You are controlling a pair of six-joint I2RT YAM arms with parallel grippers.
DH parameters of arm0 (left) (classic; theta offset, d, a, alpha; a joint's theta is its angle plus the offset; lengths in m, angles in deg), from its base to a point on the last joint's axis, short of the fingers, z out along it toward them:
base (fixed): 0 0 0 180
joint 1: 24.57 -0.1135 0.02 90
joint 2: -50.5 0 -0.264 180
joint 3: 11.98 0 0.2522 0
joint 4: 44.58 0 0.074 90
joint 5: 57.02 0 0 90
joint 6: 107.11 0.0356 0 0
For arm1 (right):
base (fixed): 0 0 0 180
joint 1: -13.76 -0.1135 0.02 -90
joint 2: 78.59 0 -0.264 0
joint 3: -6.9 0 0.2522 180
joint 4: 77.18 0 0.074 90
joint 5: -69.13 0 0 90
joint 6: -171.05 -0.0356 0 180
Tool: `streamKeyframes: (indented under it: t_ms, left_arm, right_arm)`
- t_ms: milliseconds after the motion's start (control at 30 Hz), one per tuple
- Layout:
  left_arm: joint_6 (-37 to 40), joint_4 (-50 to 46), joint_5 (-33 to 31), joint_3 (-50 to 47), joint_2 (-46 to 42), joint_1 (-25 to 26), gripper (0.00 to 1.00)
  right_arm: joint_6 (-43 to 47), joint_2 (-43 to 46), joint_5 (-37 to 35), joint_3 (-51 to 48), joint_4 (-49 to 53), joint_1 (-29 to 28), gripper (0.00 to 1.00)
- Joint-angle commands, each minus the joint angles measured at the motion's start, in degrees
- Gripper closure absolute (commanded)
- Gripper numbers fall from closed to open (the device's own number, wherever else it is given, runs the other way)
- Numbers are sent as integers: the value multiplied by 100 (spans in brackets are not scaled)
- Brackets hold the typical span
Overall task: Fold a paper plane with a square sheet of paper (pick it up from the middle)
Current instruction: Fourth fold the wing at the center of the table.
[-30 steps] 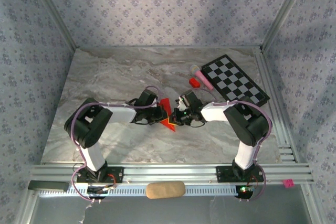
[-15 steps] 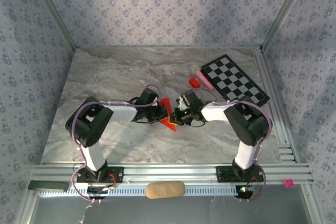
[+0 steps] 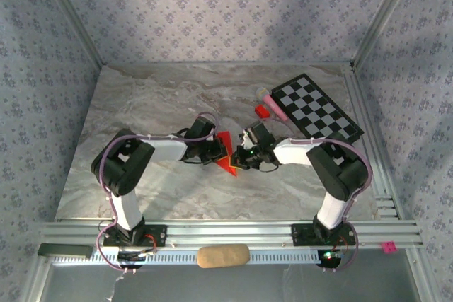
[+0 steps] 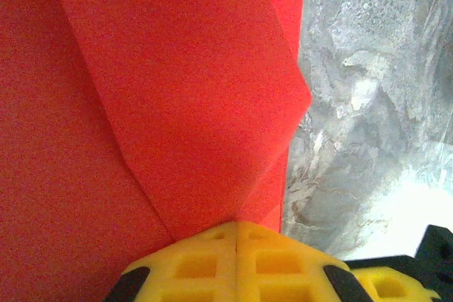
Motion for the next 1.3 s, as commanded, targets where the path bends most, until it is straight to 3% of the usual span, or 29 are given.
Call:
streamKeyframes:
  t_ms: [0,433,700,900,1267]
  left_arm:
    - [2,-450,-350,-51,216,-9,97]
    - [27,-445,-342,17,229,41,97]
    - [69,-344,-295,40,158,38,97]
    - [128,-378,-315,155,83,-99,96]
    - [279,-302,-323,233,212,-624,96]
  right_arm:
    - [57,284,-47,62,103,52,96]
    - [-187,-177,27,233,-372,37,97]
    - [115,-493,-147,110,197,10,98]
    - [342,-478,-201,-349,361,57,99]
    - [699,-469,-5,-315,672,132,100]
